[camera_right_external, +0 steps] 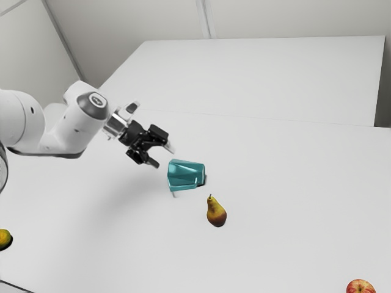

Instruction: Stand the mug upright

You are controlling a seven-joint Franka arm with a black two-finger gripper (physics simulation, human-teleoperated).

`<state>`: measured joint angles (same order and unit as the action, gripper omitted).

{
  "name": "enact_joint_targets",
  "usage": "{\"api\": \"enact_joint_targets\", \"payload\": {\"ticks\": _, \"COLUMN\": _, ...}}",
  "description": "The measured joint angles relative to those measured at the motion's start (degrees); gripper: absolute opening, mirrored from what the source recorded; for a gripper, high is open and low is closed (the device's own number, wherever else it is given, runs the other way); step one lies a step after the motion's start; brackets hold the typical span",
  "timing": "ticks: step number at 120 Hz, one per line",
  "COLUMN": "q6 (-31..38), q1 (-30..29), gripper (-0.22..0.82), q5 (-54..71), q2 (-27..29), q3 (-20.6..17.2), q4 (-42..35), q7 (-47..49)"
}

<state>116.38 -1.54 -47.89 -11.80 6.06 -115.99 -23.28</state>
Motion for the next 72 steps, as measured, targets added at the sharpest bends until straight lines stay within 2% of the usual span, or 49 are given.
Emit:
{"api": "enact_joint_targets", "payload": {"ticks": 28, "q6": 0.74, "q1": -1.41, "gripper": 0.6, "q5": -9.52, "q2": -4.92, "q3": -0.12, "q4": -0.13, "q7": -7.71}}
{"api": "enact_joint_targets", "payload": {"ticks": 56, "q6": -3.44, "q1": -1.51, "gripper": 0.6, "q5": -19.95, "q2": -7.21, "q3": -0.43, "q4": 0.19, "q7": -16.2}}
{"api": "enact_joint_targets", "payload": {"ticks": 60, "q6": -4.11, "q1": -1.56, "gripper": 0.56, "q5": -20.6, "q2": -7.36, "q3": -0.44, "q4": 0.16, "q7": -17.17}}
{"api": "enact_joint_targets", "payload": {"ticks": 72, "q6": -5.5, "q1": -1.62, "gripper": 0.29, "q5": -21.75, "q2": -7.71, "q3": -0.44, "q4": 0.08, "q7": -19.8}}
